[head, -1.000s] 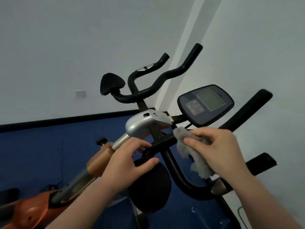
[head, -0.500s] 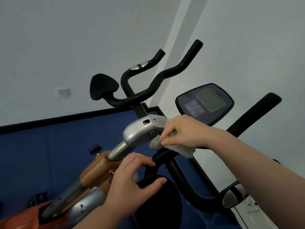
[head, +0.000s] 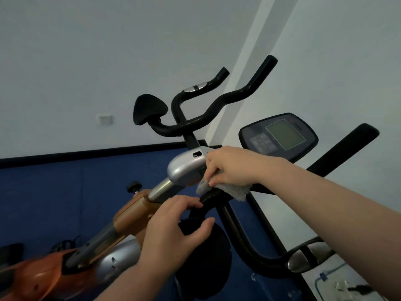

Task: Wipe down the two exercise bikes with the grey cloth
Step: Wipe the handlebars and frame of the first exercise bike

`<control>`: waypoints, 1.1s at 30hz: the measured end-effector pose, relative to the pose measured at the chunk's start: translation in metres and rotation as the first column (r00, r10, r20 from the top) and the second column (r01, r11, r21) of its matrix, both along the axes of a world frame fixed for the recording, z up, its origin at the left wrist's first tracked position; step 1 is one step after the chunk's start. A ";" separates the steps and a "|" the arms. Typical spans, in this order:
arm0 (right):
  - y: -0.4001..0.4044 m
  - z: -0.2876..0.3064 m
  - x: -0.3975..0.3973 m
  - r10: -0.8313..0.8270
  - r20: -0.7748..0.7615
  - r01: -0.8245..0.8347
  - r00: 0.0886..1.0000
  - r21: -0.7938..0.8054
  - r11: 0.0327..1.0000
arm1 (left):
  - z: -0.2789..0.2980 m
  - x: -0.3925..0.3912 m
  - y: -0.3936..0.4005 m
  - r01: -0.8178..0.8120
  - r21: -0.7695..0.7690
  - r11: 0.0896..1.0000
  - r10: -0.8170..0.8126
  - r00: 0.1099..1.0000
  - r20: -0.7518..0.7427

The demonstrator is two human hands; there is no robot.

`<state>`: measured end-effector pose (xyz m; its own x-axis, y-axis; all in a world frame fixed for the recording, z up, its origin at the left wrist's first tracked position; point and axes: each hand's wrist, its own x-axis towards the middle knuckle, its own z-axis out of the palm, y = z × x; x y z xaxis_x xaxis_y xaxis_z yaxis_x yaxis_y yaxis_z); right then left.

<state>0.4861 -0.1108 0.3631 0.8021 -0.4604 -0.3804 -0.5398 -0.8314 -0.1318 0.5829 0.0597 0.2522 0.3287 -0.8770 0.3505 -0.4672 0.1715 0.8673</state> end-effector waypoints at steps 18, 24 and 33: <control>-0.009 -0.019 -0.011 -0.371 0.348 0.401 0.861 -0.014 0.916 | -0.006 -0.015 -0.001 -0.133 0.003 0.991 0.133 0.988 -0.076; 0.019 -0.004 -0.027 -0.172 0.563 0.273 0.808 -0.100 0.957 | -0.008 -0.018 0.001 -0.185 0.035 0.982 0.188 0.973 -0.135; 0.066 -0.026 -0.037 0.337 0.366 -0.229 0.867 -0.308 0.923 | -0.013 -0.022 0.013 -0.243 0.136 0.961 0.267 0.941 -0.206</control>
